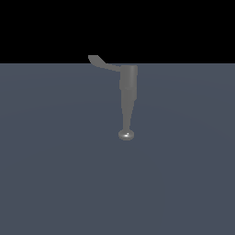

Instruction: Turn on the faucet by rotating a designated handle.

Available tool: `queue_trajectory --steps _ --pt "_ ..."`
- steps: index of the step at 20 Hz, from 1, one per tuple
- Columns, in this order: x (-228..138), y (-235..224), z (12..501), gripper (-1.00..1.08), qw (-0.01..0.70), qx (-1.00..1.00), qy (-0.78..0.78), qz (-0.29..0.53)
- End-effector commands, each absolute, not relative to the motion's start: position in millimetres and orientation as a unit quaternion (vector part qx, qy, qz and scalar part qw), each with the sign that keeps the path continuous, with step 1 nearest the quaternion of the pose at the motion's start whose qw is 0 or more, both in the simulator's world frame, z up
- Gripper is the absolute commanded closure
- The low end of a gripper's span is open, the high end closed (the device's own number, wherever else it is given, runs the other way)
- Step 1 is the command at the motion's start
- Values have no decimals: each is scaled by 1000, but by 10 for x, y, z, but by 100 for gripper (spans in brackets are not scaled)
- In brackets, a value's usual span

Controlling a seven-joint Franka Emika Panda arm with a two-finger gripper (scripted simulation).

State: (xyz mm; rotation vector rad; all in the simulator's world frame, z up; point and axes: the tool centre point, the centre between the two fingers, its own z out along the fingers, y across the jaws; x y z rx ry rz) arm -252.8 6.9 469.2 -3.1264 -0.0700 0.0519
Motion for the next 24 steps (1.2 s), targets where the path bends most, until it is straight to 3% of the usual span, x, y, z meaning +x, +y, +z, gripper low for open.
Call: queue_trajectory --steps 1,24 --pt "-2528 69 4692 108 7 -1000 -22 17" --pt "-2404 220 4691 108 16 -1000 0 26"
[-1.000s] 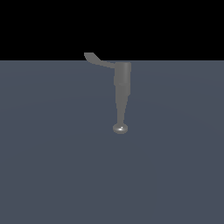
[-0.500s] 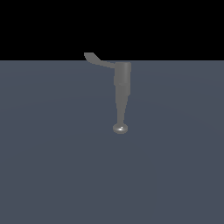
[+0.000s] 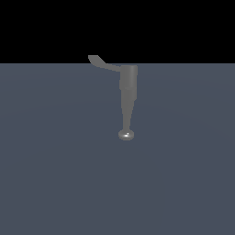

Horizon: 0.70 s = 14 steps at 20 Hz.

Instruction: Turn on the faucet by rotating a designated handle.

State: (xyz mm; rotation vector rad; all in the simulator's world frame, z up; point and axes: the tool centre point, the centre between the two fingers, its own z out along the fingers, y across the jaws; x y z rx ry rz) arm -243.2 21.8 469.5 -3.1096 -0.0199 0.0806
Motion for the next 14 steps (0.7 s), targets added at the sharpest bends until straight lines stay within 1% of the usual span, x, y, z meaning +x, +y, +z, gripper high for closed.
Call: queue_trajectory --steps 1,7,14 --pt "-2381 222 4689 108 17 -1000 6 26" --pt "-2195 241 4664 108 21 -998 52 26" --pt "-1875 274 4598 108 26 -991 131 27"
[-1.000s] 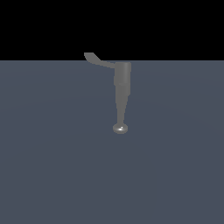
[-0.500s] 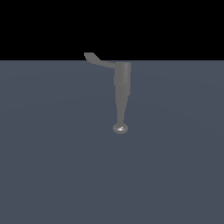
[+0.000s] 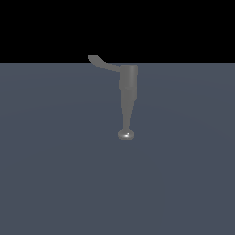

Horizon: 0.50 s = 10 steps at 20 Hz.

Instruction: Turn on the faucet by rotating a designated handle.

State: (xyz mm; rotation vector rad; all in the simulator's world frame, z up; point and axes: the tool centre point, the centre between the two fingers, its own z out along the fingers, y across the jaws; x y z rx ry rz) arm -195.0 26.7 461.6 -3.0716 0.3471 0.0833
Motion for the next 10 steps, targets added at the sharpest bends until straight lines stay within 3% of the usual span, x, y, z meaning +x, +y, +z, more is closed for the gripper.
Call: queue_trajectory --steps 1,10 --pt "-1826 280 4585 108 26 -989 143 28" --pt "-1379 331 4435 108 30 -966 253 30"
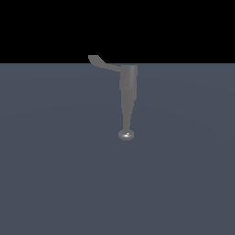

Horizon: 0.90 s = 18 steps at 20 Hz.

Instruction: Turn on the faucet by rotating a designated handle.

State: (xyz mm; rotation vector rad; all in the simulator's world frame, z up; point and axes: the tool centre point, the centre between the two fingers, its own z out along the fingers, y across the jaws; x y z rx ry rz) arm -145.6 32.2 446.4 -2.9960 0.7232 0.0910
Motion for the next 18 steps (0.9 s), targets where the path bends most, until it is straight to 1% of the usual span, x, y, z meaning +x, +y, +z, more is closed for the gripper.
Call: queue_trajectory --steps 1,18 --pt "-1330 337 4415 108 30 -963 266 30" --pt "-517 450 3964 108 23 -884 467 30"
